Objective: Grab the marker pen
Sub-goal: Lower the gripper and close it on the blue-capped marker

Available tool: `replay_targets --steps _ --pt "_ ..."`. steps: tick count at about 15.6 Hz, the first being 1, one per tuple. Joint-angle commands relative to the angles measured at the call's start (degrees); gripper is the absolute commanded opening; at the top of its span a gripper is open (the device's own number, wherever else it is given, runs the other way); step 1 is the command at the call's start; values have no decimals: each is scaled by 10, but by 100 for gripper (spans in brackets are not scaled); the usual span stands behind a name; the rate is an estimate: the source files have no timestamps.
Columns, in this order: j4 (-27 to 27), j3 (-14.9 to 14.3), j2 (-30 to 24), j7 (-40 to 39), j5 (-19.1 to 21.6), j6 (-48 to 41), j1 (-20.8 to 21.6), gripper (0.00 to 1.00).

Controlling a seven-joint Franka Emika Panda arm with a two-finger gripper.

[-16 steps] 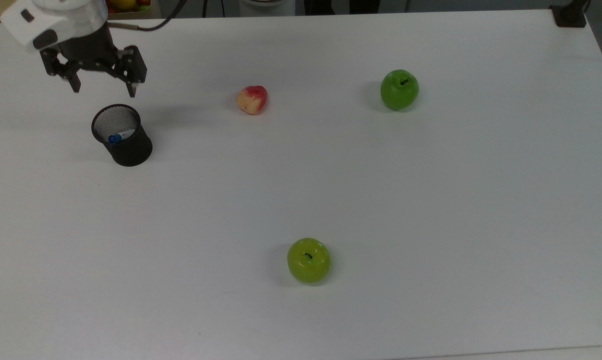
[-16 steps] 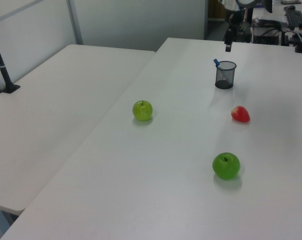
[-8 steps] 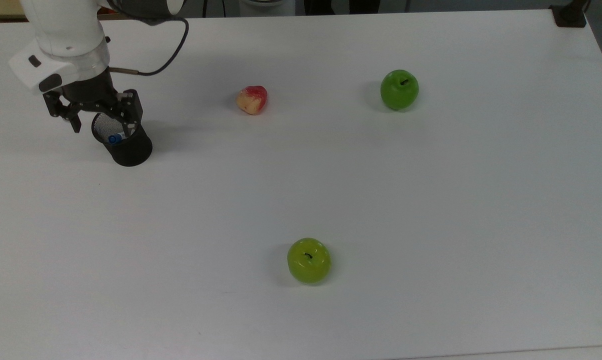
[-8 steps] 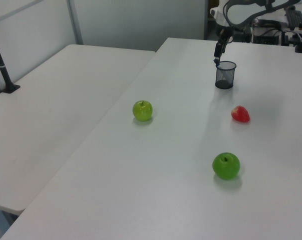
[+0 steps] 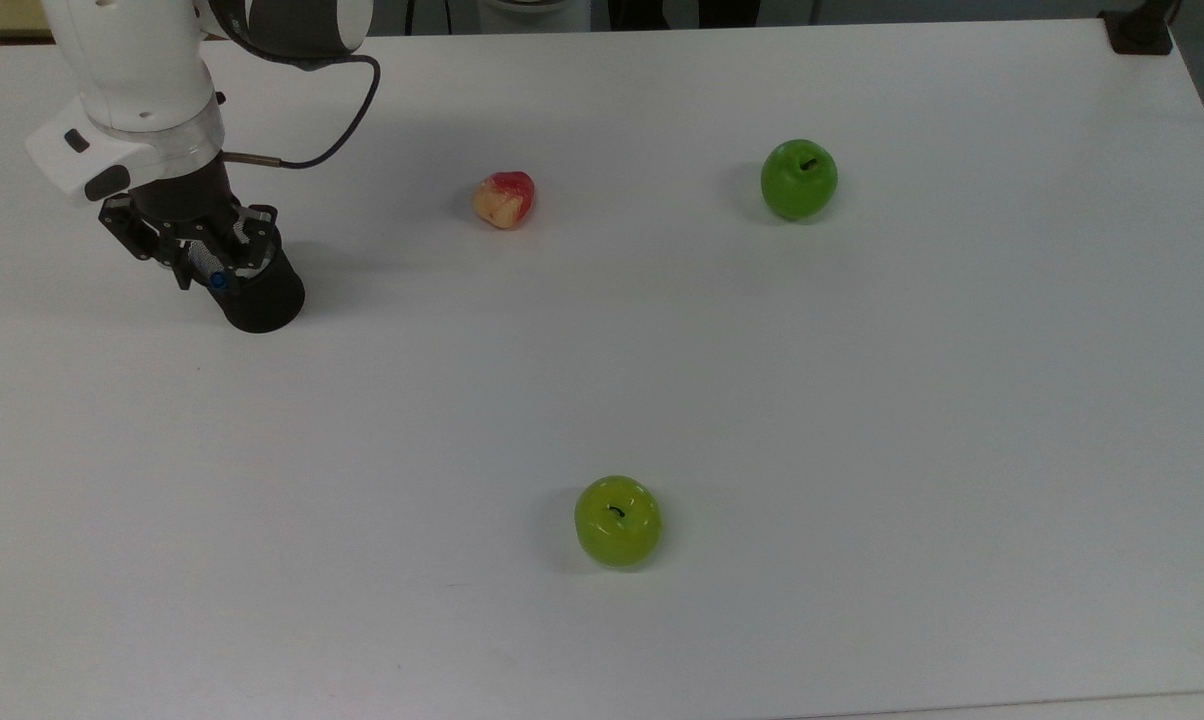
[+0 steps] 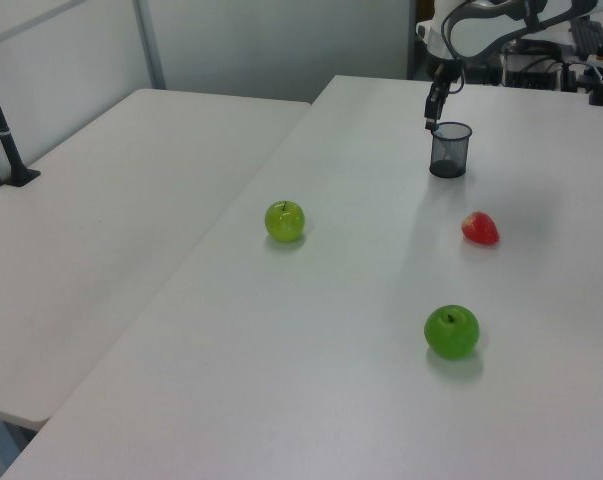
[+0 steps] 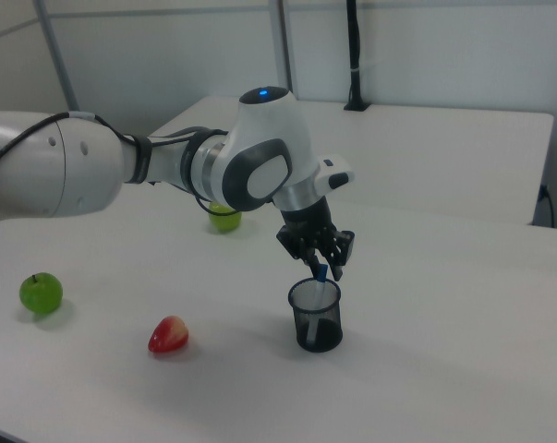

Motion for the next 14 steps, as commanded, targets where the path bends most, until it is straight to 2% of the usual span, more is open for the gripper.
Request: replay_targets --steps 1,6,14 --pt "2 1 0 -10 15 4 4 33" --pt "2 2 -1 -10 15 2 4 14" --pt "3 2 -8 -12 15 -1 2 0"
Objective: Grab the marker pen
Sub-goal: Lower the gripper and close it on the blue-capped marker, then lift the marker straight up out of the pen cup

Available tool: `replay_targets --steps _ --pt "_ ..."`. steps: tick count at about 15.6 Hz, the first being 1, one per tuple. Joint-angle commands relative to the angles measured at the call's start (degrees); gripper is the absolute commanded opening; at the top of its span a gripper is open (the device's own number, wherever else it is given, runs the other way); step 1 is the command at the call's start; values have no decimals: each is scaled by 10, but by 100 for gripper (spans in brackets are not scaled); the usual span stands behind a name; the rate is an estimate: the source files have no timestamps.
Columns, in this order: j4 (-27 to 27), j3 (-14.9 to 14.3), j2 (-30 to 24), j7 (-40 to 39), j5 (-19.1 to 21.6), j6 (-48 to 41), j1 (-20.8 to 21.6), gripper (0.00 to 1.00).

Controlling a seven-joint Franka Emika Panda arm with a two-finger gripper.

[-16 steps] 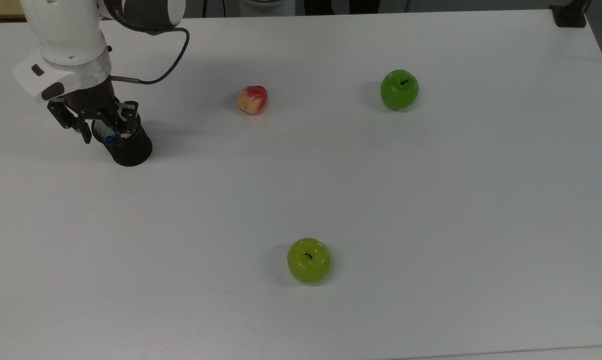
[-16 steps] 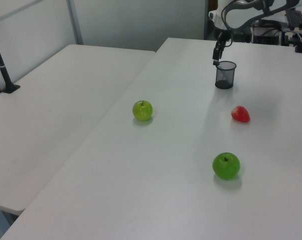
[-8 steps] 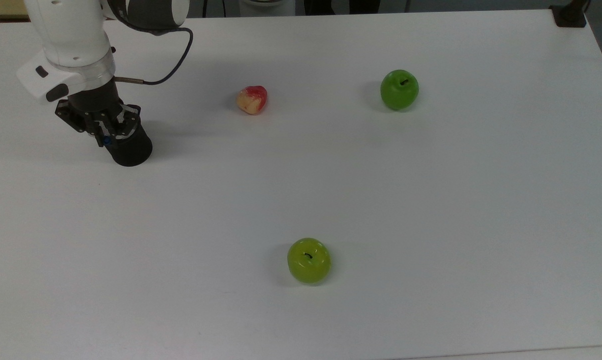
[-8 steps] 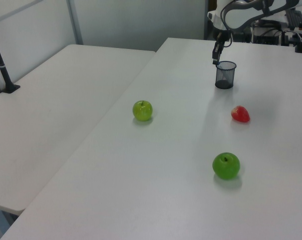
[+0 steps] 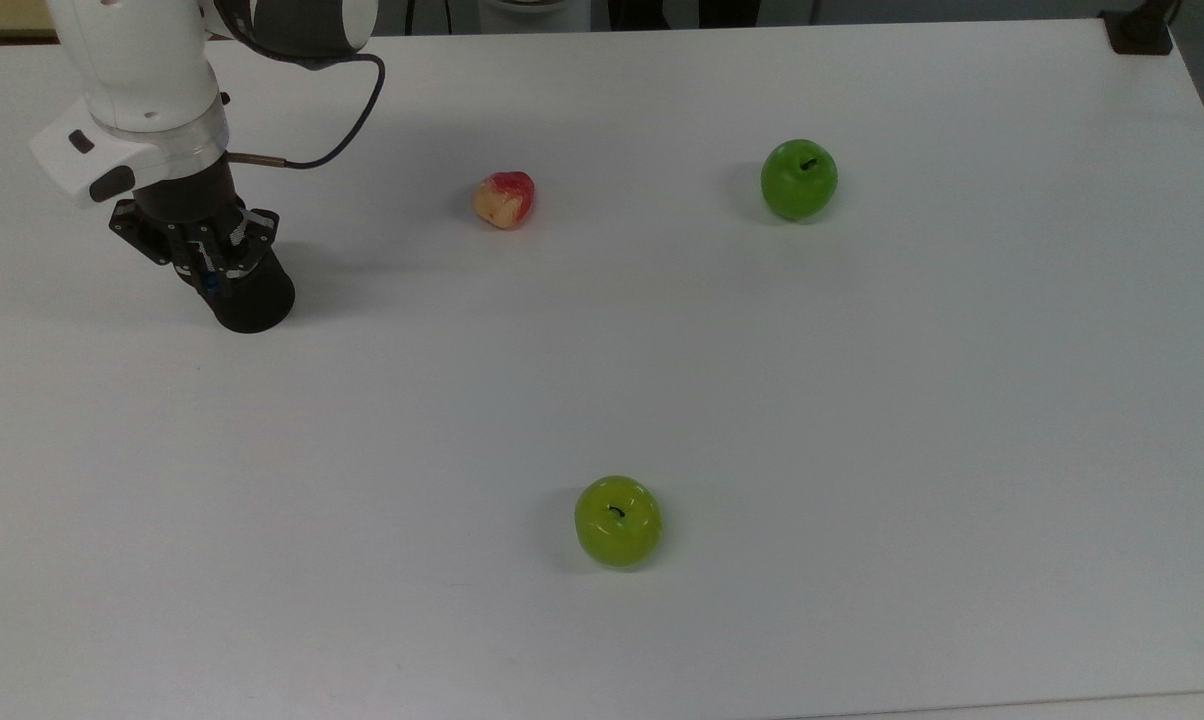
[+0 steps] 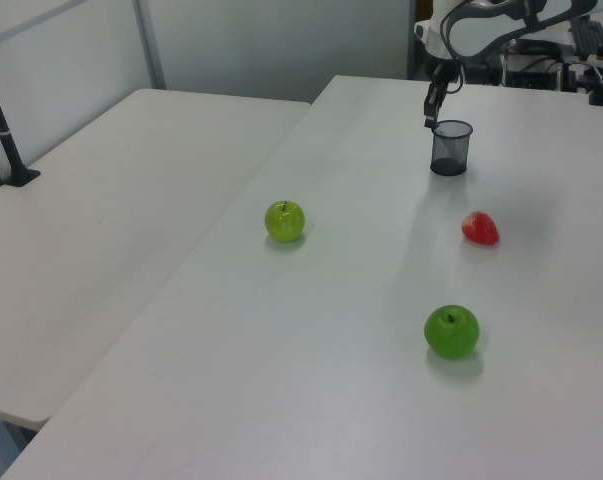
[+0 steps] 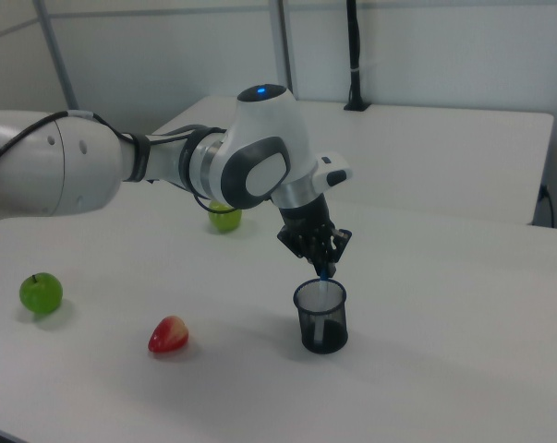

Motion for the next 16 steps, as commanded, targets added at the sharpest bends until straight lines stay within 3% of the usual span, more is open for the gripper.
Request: replay_targets --steps 1,10,16 --pt "0 -2 -8 -12 14 -2 1 0" --pt "5 -1 -63 -12 41 -55 -4 0" --pt "67 -3 -96 -13 75 -107 -4 0"
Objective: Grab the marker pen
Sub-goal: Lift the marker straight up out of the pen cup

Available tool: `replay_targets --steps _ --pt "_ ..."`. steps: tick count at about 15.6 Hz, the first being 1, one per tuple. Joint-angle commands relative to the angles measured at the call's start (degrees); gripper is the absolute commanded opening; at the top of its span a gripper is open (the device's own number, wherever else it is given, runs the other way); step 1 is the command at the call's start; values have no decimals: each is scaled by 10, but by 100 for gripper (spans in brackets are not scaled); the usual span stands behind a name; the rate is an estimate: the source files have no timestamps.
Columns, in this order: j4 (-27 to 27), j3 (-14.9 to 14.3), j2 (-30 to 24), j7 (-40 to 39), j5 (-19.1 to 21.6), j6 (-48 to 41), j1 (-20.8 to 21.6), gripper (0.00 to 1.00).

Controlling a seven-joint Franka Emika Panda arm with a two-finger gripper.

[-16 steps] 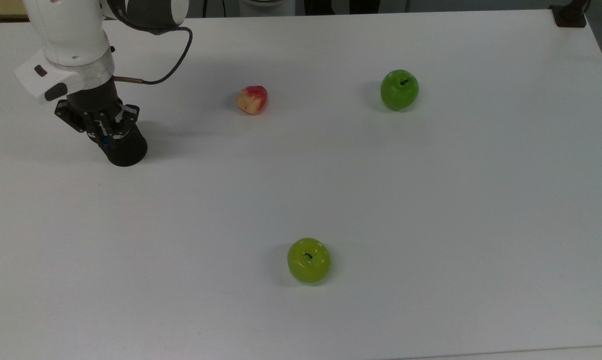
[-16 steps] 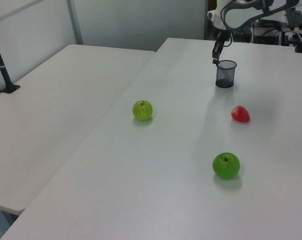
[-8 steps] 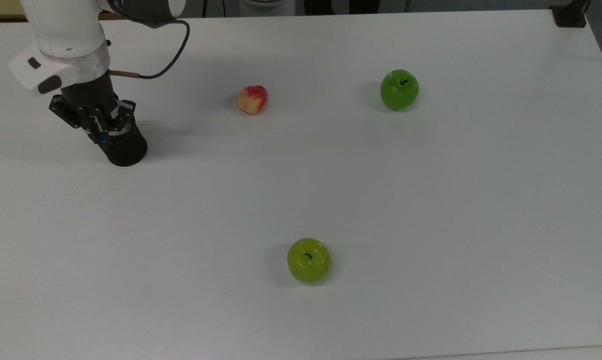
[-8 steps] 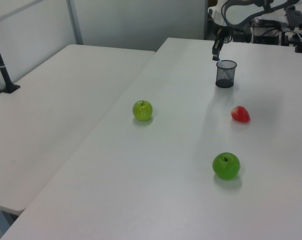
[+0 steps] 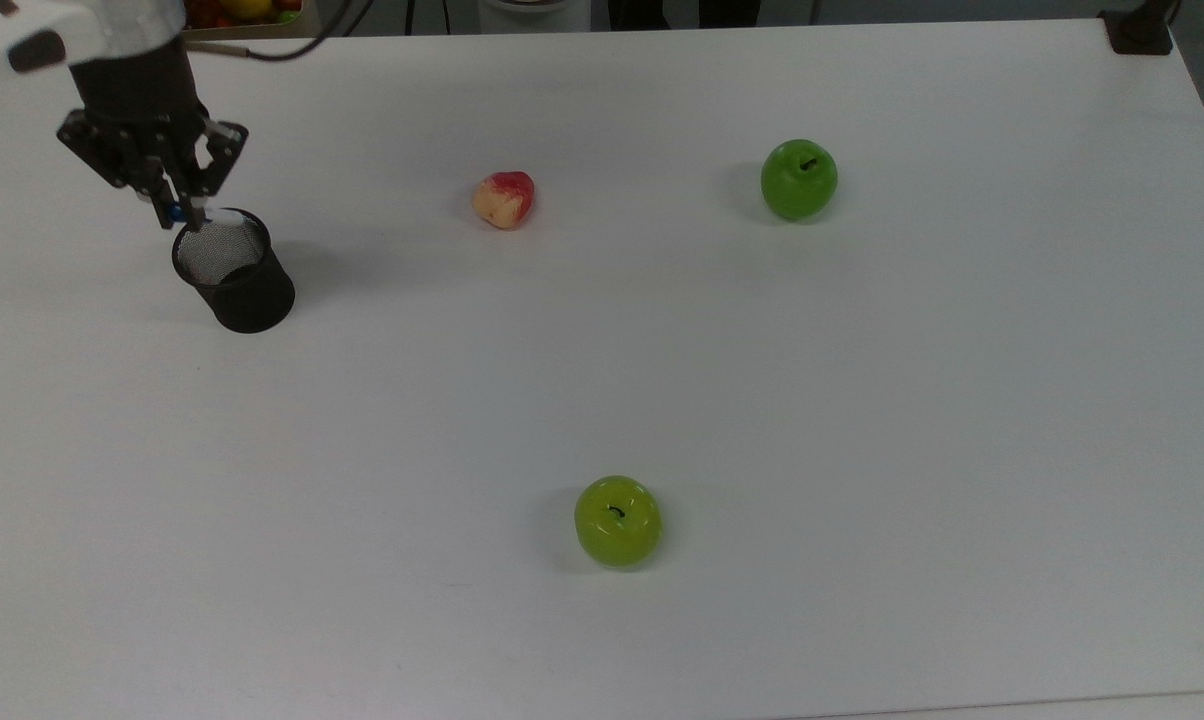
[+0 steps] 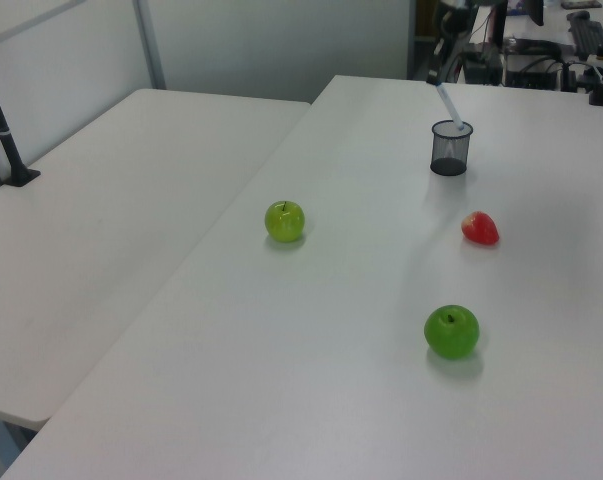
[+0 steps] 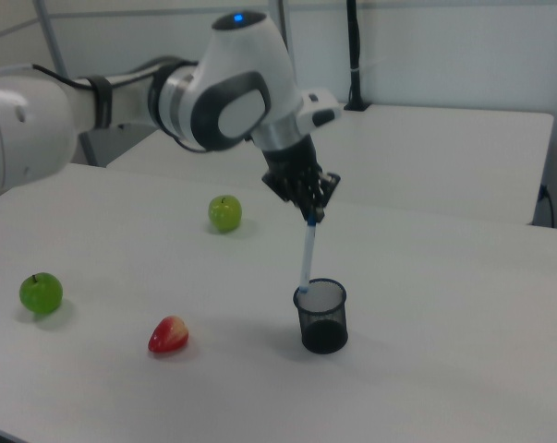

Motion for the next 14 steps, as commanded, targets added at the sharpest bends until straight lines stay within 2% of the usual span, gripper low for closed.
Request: replay_targets --steps 1,5,8,14 --pt "21 -1 -33 -13 23 -33 -2 0" --pt "19 -1 -40 -10 24 -33 3 0" --pt "16 4 -31 16 43 -27 13 0" --pt "12 7 -20 110 45 -29 96 0"
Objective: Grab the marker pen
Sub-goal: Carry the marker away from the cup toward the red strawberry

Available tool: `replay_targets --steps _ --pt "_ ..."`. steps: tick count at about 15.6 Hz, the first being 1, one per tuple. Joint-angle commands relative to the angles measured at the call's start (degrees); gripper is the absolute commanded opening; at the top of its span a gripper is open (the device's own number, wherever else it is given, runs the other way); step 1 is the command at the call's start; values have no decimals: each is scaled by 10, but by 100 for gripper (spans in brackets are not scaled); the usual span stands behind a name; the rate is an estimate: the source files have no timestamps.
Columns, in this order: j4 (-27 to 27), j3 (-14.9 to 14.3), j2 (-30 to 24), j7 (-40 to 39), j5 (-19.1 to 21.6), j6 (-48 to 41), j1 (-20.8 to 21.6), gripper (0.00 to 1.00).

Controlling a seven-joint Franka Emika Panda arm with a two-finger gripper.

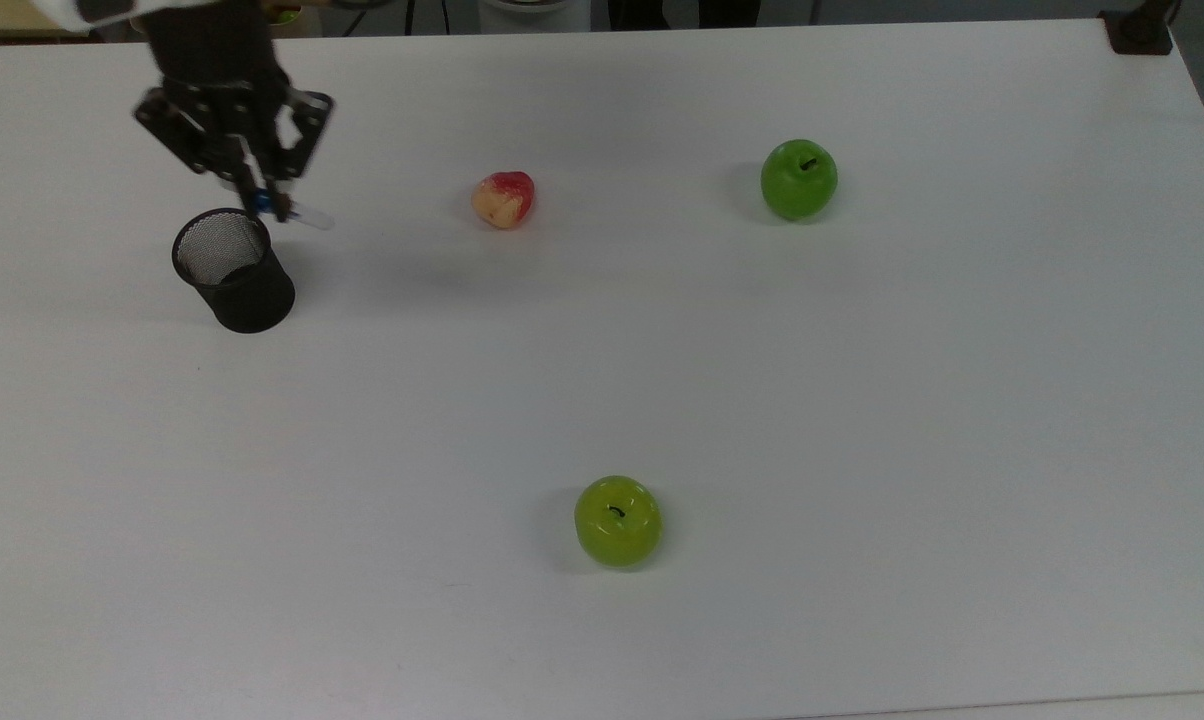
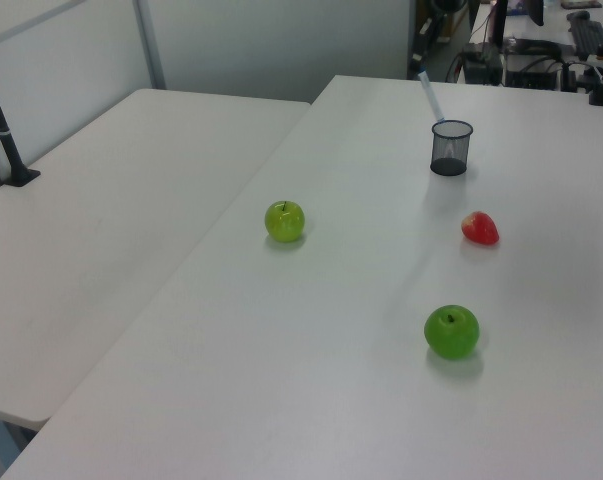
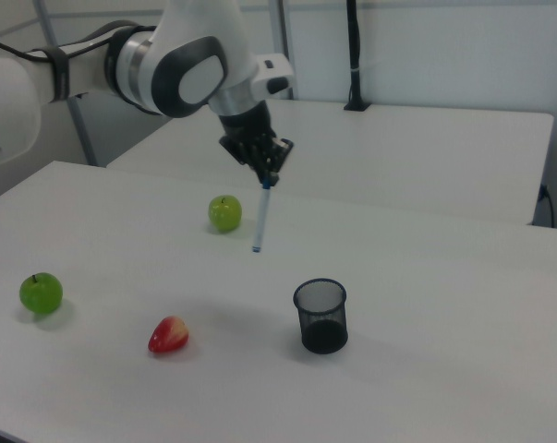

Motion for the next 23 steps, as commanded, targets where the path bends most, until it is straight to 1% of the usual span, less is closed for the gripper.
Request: replay_targets --steps 1,4,8,14,19,20,21,22,23 --pt "-10 -4 1 71 6 -8 50 0" --pt "-19 -4 5 120 6 -12 78 0" --pt "-32 -3 23 158 6 -31 126 0" --pt "-34 -3 81 159 4 -67 192 1" --pt "-33 -3 128 157 0 -67 214 2" --pt "-33 -3 132 156 0 -67 214 4" --pt "-33 -3 137 157 0 -67 214 11" --pt "-33 -3 137 157 0 -67 214 24" --pt "-33 -3 138 157 0 -67 214 40"
